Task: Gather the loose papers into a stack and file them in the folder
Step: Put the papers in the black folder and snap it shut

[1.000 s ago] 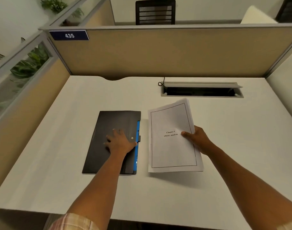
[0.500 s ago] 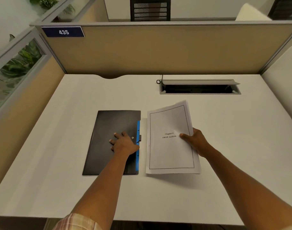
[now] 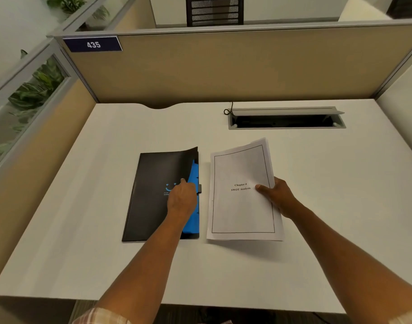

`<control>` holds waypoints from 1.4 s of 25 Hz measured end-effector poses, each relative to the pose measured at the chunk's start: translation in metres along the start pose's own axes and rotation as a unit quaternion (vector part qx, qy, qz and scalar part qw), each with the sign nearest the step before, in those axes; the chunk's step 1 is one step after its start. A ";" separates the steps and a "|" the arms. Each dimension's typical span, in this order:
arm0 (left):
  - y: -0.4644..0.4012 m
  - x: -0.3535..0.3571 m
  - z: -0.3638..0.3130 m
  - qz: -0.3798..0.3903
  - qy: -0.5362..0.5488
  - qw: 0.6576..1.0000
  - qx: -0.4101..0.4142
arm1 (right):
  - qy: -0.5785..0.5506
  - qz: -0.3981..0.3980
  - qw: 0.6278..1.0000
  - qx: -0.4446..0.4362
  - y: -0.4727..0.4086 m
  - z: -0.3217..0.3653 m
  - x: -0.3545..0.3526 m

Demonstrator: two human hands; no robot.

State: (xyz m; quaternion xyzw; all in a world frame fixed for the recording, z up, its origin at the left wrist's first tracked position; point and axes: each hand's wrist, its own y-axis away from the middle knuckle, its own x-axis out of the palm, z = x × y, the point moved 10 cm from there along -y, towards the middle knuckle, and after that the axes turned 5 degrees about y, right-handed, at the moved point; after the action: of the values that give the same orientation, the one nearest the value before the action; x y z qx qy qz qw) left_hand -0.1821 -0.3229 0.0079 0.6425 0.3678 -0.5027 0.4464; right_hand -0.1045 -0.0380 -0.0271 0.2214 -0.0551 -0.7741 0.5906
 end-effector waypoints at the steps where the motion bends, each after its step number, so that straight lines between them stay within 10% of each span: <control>1: 0.001 -0.002 0.001 -0.010 -0.008 1.000 -0.010 | 0.000 0.001 1.000 0.000 0.000 0.000 0.001; 19: 0.010 0.001 0.016 -0.068 -0.077 0.993 -0.053 | -0.011 0.021 1.000 0.001 -0.006 0.003 0.000; 35: 0.018 -0.052 0.050 -0.102 0.174 0.978 -0.048 | -0.086 0.039 0.995 -0.021 -0.012 0.038 0.056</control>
State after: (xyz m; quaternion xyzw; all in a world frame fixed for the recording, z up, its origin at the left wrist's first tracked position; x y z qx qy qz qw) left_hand -0.1932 -0.3772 0.0575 0.6573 0.5271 -0.4074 0.3525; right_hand -0.1418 -0.0937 -0.0131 0.1397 -0.0983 -0.7672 0.6182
